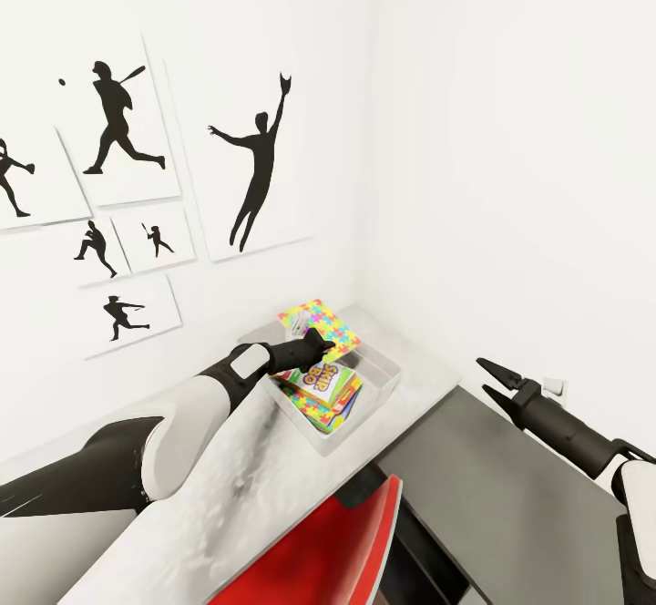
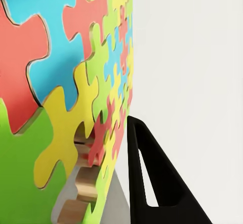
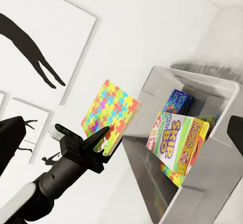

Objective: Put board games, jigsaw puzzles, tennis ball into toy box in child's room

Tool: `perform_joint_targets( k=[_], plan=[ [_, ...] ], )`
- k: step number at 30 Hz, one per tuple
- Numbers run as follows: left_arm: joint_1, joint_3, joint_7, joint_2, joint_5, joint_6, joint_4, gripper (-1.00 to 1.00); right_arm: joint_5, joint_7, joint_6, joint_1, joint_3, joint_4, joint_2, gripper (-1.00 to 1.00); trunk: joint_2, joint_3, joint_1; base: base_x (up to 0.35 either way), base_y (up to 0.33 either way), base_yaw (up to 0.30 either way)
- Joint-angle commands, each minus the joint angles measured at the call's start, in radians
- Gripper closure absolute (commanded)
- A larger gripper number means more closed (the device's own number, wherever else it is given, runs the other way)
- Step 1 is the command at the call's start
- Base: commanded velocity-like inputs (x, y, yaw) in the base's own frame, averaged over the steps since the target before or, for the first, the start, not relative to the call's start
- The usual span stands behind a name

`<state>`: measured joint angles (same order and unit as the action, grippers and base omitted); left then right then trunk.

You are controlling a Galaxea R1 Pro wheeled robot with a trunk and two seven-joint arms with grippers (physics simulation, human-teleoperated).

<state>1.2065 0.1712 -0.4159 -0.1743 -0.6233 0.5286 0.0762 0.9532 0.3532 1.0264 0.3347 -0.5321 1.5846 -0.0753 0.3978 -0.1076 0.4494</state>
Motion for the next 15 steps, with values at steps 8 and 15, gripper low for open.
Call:
perform_joint_targets(
  k=[8, 15],
  plan=[
    [0.001, 0.008, -0.009, 0.000, 0.002, 0.004, 0.001, 1.00, -0.010, 0.010, 0.004, 0.001, -0.002, 0.000, 0.000, -1.00, 0.002, -0.001, 0.001, 0.000, 0.000, -0.097],
    [0.001, 0.008, -0.009, 0.000, 0.002, 0.004, 0.001, 1.00, -0.010, 0.010, 0.004, 0.001, -0.002, 0.000, 0.000, -1.00, 0.002, 0.000, 0.001, 0.000, -0.078, -0.025]
  ],
)
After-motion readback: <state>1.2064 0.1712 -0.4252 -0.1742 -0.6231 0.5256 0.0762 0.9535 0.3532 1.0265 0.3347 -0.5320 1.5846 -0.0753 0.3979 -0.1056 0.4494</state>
